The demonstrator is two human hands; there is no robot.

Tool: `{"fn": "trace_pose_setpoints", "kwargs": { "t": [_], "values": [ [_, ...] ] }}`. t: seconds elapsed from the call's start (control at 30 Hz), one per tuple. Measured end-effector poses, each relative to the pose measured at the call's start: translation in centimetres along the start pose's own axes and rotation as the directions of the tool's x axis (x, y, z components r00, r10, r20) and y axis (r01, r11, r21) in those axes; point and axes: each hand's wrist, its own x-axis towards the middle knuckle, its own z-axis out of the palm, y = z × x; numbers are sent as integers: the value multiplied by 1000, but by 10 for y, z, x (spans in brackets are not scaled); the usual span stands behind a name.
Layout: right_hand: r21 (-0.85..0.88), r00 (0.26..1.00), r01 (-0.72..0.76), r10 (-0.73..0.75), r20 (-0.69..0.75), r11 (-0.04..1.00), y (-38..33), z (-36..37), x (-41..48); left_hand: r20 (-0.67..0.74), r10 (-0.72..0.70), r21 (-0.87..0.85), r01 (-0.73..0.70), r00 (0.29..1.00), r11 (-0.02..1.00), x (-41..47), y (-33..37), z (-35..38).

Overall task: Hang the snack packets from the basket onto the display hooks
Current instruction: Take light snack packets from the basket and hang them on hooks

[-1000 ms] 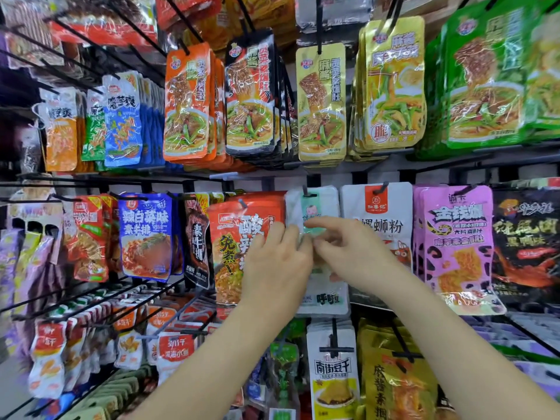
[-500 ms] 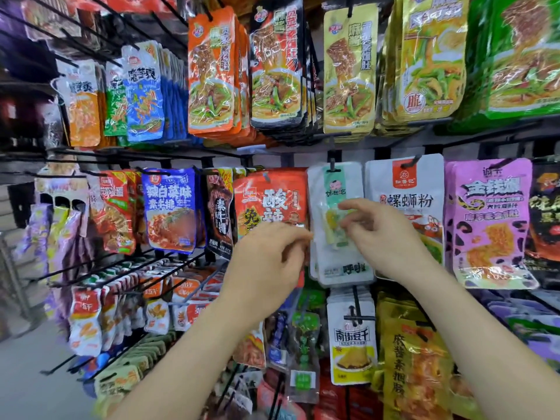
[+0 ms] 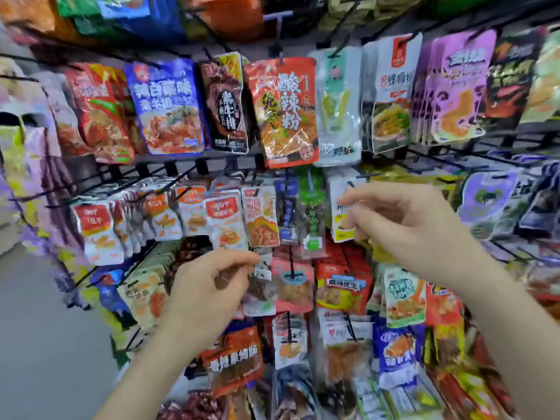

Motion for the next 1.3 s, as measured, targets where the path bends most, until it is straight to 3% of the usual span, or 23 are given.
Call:
{"fn": "trace_pose_setpoints", "kwargs": {
  "t": [0.2, 0.43, 0.6, 0.9, 1.1, 1.2, 1.3],
  "values": [
    [-118, 963, -189, 208, 172, 975, 4, 48, -93, 183, -100, -28, 107, 978, 994, -86, -32, -7],
    [-196, 805, -441, 482, 345, 876, 64, 108, -204, 396, -236, 91, 218, 888, 972, -189, -74, 18],
    [-209, 675, -591, 619, 401, 779, 119, 155, -291, 384, -397, 107, 387, 834, 916, -270, -113, 50],
    [-186, 501, -780, 774, 386, 597, 234, 257, -440, 476, -568, 247, 518, 671, 819, -418, -252, 151],
    [-167, 425, -834, 806, 412, 526, 372, 364, -498, 530, -563, 295, 485, 634, 823, -488, -400, 252],
    [-262, 395, -775, 765, 509, 575, 445, 426, -515, 588, -534, 332, 420, 607, 844, -517, -473, 308],
    [-369, 348, -643, 685, 640, 671, 508, 479, -525, 702, -467, 396, 251, 538, 883, -533, -533, 366]
  ]
}}
